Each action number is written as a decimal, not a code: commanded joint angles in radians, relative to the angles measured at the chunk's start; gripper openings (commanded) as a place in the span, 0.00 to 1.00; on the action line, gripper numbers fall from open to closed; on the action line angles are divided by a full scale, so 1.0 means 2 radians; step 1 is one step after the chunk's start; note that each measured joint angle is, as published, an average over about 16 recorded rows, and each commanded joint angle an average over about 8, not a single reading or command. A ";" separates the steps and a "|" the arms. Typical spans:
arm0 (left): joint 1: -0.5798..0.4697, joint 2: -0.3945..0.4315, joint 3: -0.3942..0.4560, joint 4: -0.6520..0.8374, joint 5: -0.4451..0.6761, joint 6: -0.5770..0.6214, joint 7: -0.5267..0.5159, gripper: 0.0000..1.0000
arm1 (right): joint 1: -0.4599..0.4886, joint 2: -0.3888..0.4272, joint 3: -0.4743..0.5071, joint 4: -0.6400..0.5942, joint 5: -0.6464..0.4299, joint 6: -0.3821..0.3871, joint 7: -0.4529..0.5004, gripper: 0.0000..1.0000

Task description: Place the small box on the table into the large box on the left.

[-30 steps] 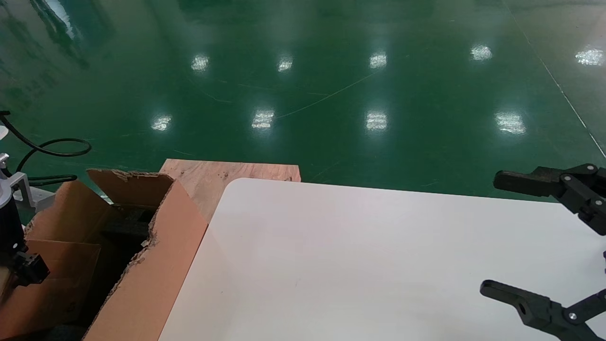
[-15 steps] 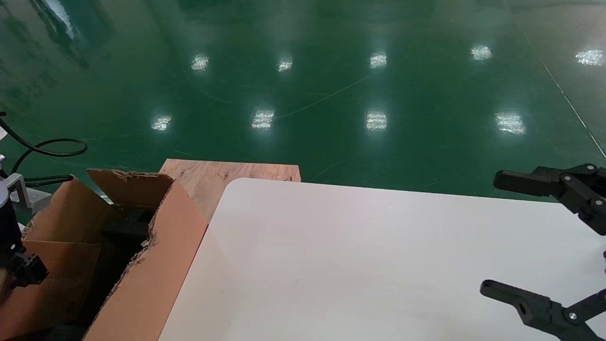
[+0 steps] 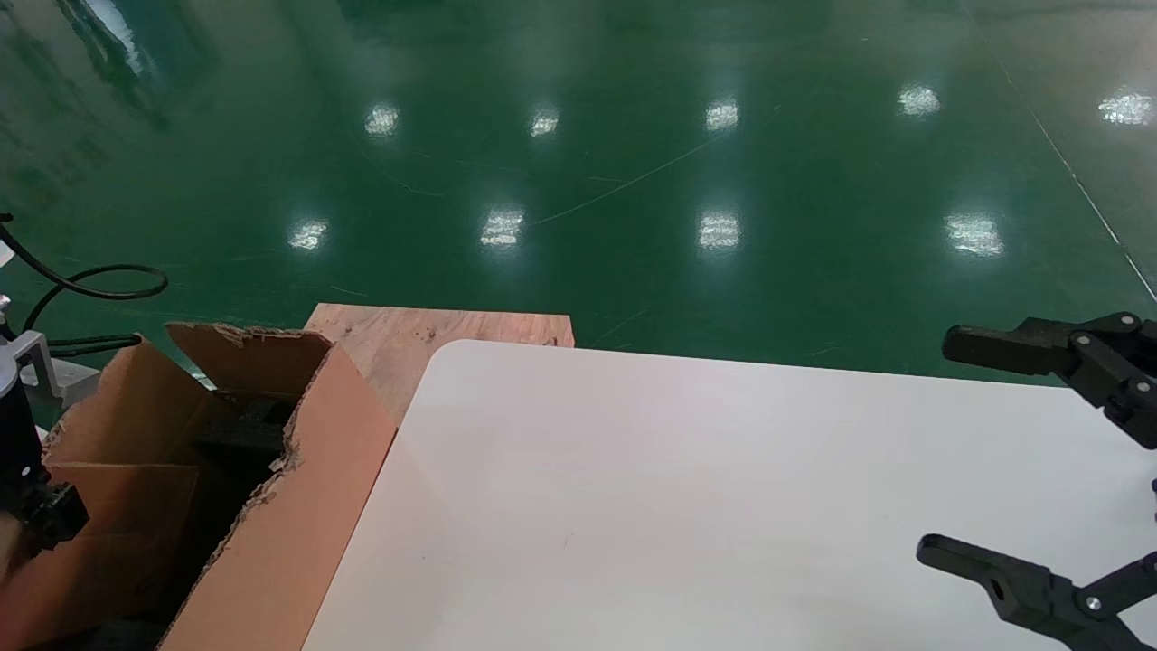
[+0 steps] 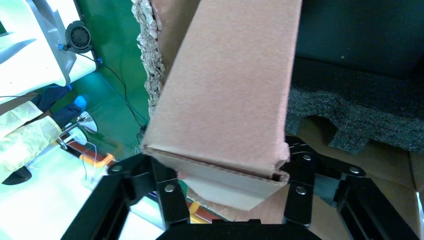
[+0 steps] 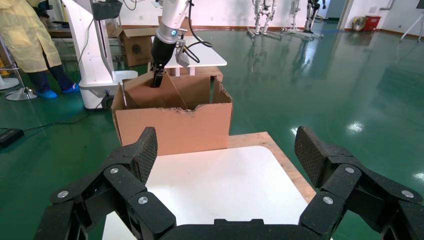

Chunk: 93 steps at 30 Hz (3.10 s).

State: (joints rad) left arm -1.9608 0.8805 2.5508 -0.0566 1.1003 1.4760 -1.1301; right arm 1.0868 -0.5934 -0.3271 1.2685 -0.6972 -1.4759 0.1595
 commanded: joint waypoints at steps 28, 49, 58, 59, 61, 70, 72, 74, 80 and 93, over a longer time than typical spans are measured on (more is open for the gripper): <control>-0.006 0.006 -0.002 -0.004 -0.002 -0.006 0.005 1.00 | 0.000 0.000 0.000 0.000 0.000 0.000 0.000 1.00; -0.174 0.020 -0.080 -0.139 -0.115 0.049 0.035 1.00 | 0.000 0.000 0.000 0.000 0.000 0.000 0.000 1.00; -0.222 0.015 -0.081 -0.276 -0.121 0.042 0.026 1.00 | 0.000 0.000 0.000 0.000 0.000 0.000 0.000 1.00; -0.224 0.014 -0.082 -0.281 -0.121 0.042 0.026 1.00 | 0.000 0.000 0.000 0.000 0.000 0.000 0.000 1.00; -0.224 0.013 -0.084 -0.289 -0.121 0.041 0.026 1.00 | 0.000 0.000 0.000 0.000 0.000 0.000 0.000 1.00; -0.163 0.000 -0.179 -0.316 -0.126 0.037 0.067 1.00 | 0.000 0.000 0.000 0.000 0.000 0.000 0.000 1.00; -0.141 -0.005 -0.214 -0.327 -0.128 0.036 0.082 1.00 | 0.000 0.000 0.000 0.000 0.000 0.000 0.000 1.00; -0.118 -0.010 -0.250 -0.338 -0.130 0.035 0.097 1.00 | 0.000 0.000 0.000 0.000 0.000 0.000 0.000 1.00; -0.052 -0.025 -0.355 -0.370 -0.137 0.032 0.141 1.00 | 0.000 0.000 0.000 -0.001 0.000 0.000 0.000 1.00; 0.093 -0.057 -0.583 -0.442 -0.151 0.026 0.238 1.00 | 0.000 0.000 -0.001 -0.001 0.001 0.000 0.000 1.00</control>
State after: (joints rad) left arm -1.7744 0.7663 1.3834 -0.9401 0.7988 1.5272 -0.6543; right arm 1.0871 -0.5930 -0.3284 1.2675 -0.6962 -1.4756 0.1587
